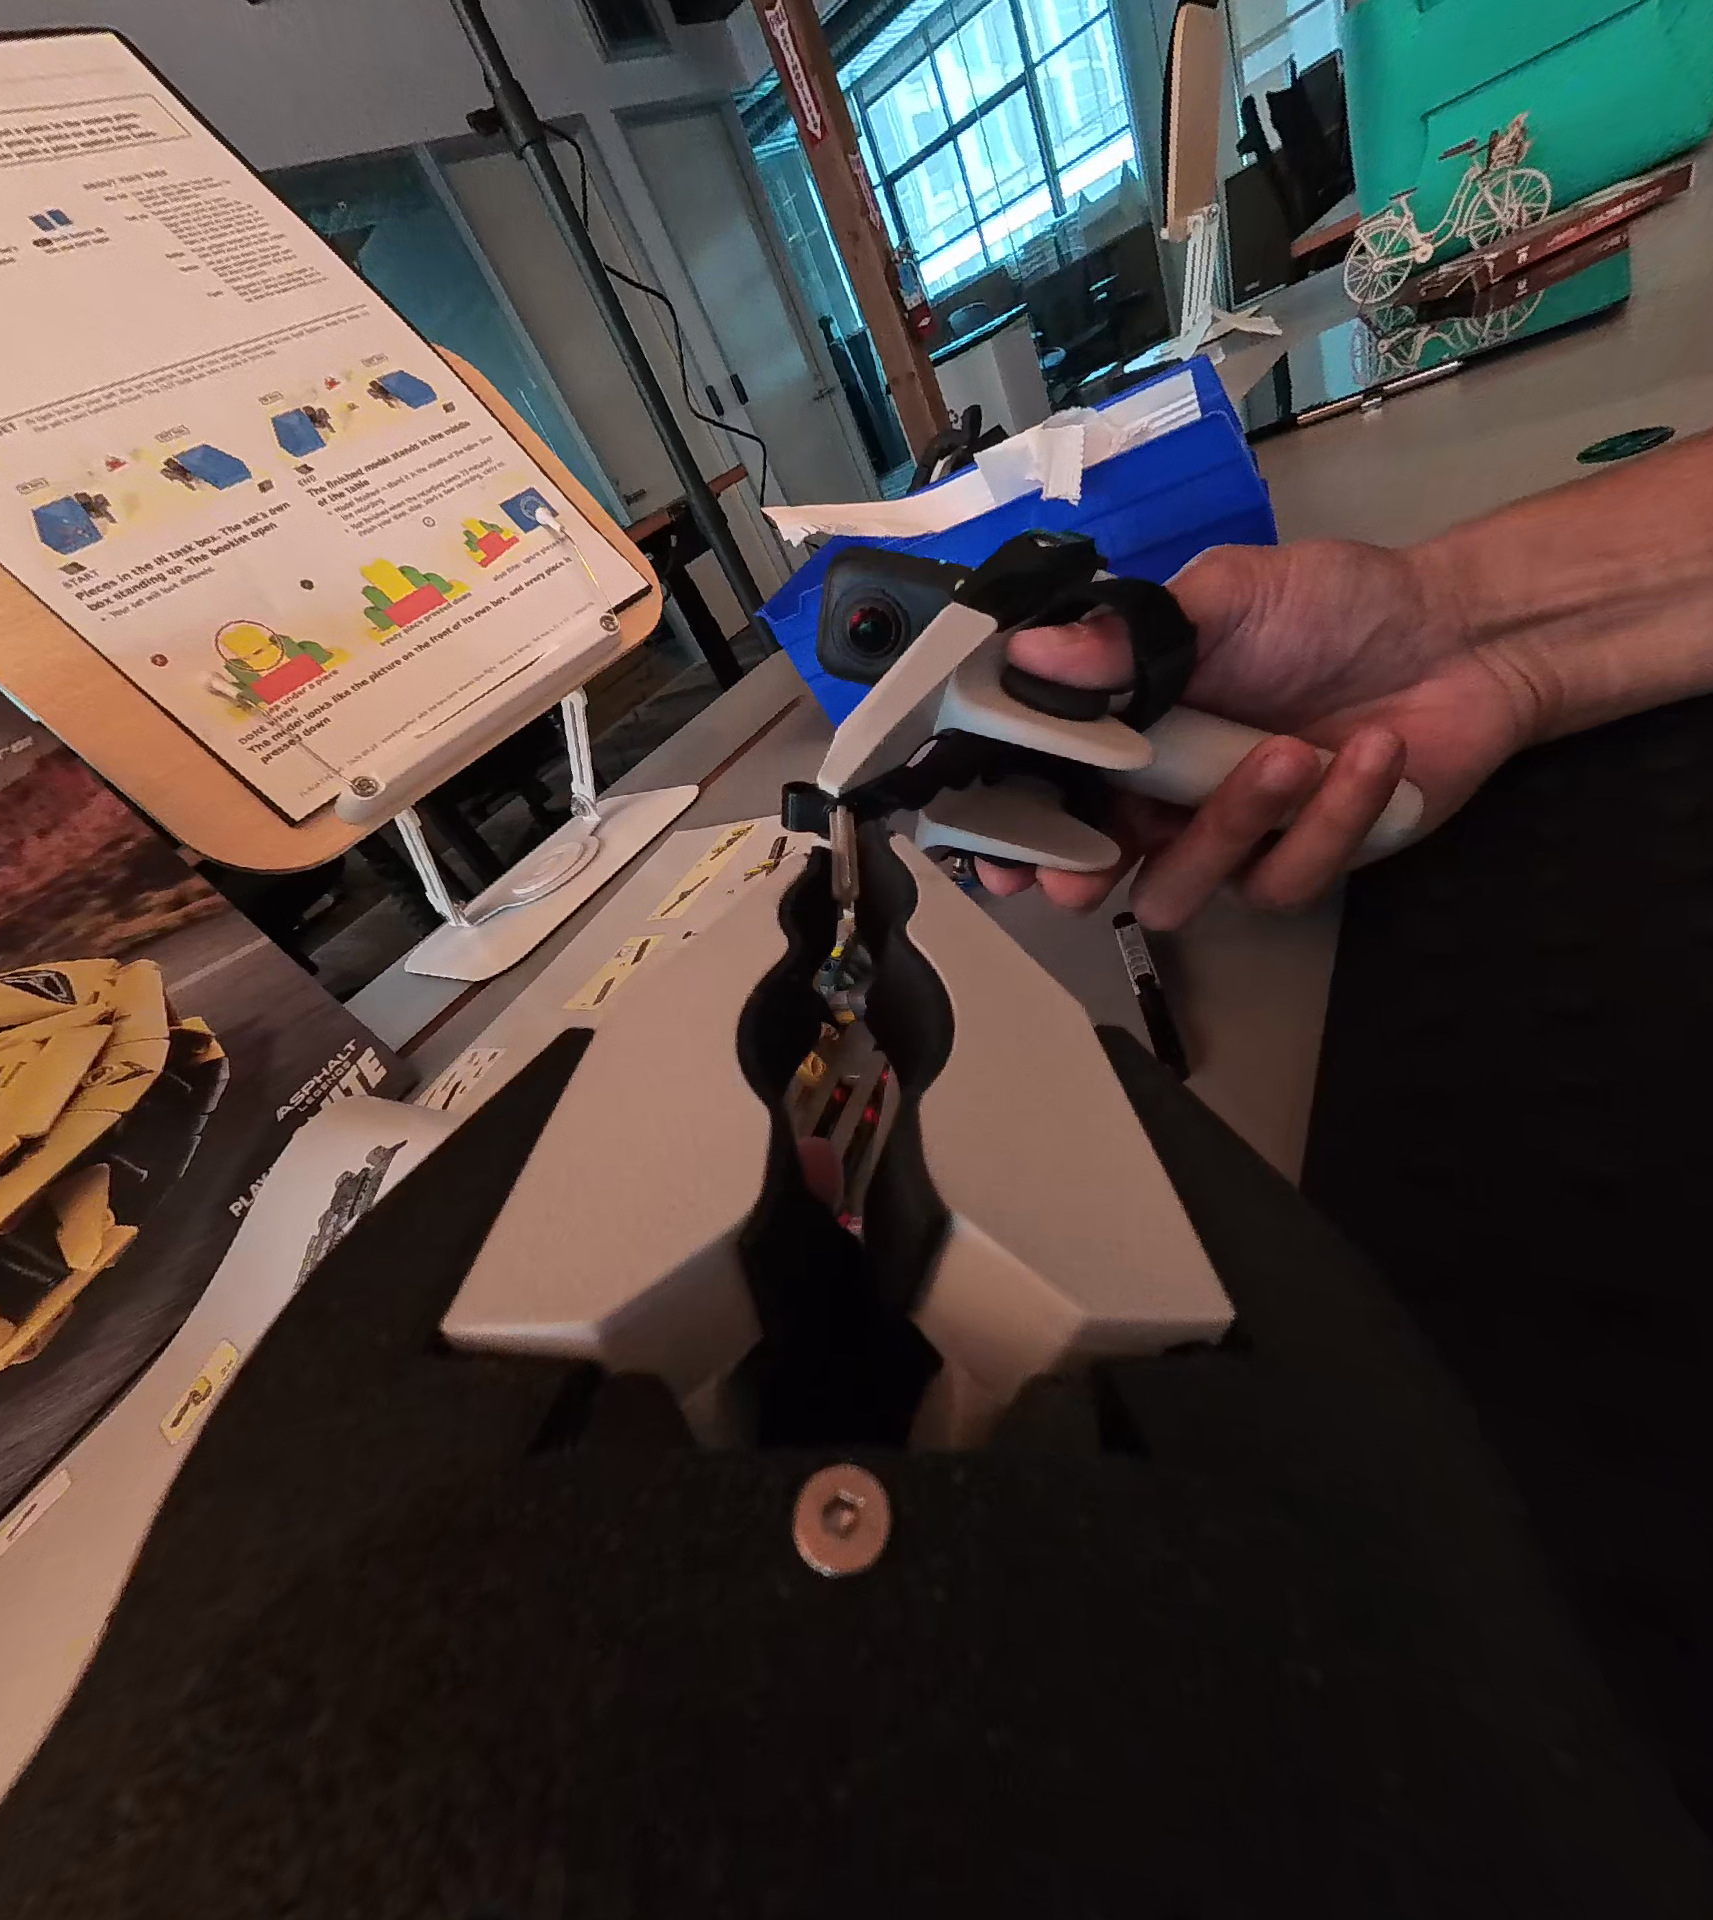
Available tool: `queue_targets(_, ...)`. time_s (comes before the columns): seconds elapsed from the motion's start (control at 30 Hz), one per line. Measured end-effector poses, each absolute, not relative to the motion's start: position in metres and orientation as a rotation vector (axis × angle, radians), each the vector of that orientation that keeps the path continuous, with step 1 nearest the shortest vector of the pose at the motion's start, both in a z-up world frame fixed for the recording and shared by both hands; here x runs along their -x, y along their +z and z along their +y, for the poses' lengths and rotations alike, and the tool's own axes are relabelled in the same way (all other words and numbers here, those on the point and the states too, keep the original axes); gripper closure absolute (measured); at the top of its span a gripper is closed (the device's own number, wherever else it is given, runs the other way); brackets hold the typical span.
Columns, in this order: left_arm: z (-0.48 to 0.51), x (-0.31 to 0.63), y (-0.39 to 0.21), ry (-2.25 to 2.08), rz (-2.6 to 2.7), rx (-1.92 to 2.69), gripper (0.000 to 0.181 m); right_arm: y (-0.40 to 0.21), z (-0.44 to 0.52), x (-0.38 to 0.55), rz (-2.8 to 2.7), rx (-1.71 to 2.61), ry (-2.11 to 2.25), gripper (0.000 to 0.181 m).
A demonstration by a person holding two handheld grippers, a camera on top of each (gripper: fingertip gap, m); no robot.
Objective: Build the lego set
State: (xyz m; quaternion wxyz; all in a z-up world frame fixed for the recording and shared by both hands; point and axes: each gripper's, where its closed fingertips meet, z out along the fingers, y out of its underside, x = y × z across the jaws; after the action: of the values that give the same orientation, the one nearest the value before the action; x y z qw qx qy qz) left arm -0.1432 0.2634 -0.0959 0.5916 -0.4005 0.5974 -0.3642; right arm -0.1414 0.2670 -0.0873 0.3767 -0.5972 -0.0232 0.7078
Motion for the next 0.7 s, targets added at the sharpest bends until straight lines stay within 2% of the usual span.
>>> queue_targets(0.7,0.257,0.141,-0.114,-0.916,1.493,1.009,0.179,-0.104,0.260,0.144,-0.167,1.698,1.690,0.175)
